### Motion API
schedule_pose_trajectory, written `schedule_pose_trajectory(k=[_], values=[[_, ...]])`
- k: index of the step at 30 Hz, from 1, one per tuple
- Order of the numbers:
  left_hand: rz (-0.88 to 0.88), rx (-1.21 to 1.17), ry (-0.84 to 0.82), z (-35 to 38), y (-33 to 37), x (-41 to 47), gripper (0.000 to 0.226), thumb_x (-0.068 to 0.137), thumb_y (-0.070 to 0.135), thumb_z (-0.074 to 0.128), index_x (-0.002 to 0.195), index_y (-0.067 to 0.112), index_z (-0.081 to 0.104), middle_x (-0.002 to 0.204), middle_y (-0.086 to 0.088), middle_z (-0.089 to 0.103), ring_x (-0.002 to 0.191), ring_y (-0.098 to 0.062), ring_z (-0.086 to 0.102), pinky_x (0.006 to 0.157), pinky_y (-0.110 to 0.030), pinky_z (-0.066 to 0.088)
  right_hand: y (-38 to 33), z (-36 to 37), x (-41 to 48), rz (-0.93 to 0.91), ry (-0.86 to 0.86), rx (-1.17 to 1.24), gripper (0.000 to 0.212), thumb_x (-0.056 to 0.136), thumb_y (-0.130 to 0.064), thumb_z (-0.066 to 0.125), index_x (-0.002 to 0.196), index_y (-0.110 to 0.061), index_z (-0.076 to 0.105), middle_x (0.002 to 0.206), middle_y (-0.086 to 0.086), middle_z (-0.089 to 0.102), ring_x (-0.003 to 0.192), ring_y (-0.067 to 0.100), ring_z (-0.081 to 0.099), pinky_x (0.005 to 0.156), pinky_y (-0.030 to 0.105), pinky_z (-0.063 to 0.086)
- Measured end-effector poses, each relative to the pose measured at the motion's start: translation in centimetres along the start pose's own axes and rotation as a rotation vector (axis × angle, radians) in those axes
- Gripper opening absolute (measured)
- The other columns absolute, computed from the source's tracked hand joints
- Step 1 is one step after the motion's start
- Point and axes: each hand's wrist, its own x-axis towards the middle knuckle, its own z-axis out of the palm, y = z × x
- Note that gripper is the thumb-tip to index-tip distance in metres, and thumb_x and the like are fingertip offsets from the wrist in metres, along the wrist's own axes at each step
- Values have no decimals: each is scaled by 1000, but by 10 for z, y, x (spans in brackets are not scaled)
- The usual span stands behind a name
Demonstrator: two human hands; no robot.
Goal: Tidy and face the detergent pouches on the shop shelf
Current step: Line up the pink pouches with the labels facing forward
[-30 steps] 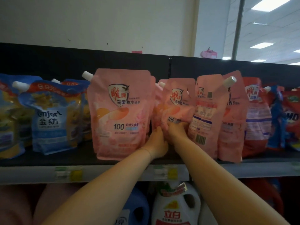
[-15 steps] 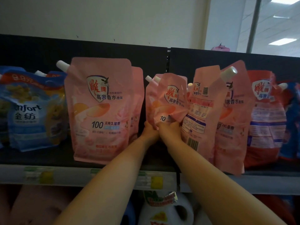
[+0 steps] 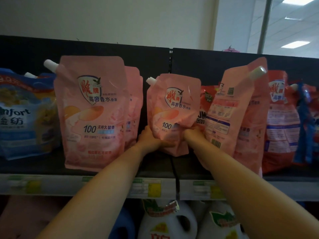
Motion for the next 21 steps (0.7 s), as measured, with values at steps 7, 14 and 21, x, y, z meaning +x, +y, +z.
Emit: schedule_pose_trajectory(k=[7,14,21], values=[[58,62,84,5,8,-10,91,46,41,92,117,11,41,116,1,54,106,-17,55,85,-30,49,7,-27,18,29,35,-165,45,97,-24,50,140,-12,42,136,16,48,111,34,52,86,40,44],[15,221,381,15,12,-14,118,43,58,88,129,1,31,132,-14,47,121,-32,49,94,-38,44,26,-4,-19,-314,-11,-132,34,84,-30,57,111,-11,54,112,5,55,105,28,55,75,26,45],[167,121,286,9,5,-11,119,28,66,84,119,13,27,129,-7,47,119,-23,49,101,-43,45,29,-6,-33,-508,-128,-22,43,87,-6,57,128,-14,46,120,-4,50,113,14,49,82,21,40]])
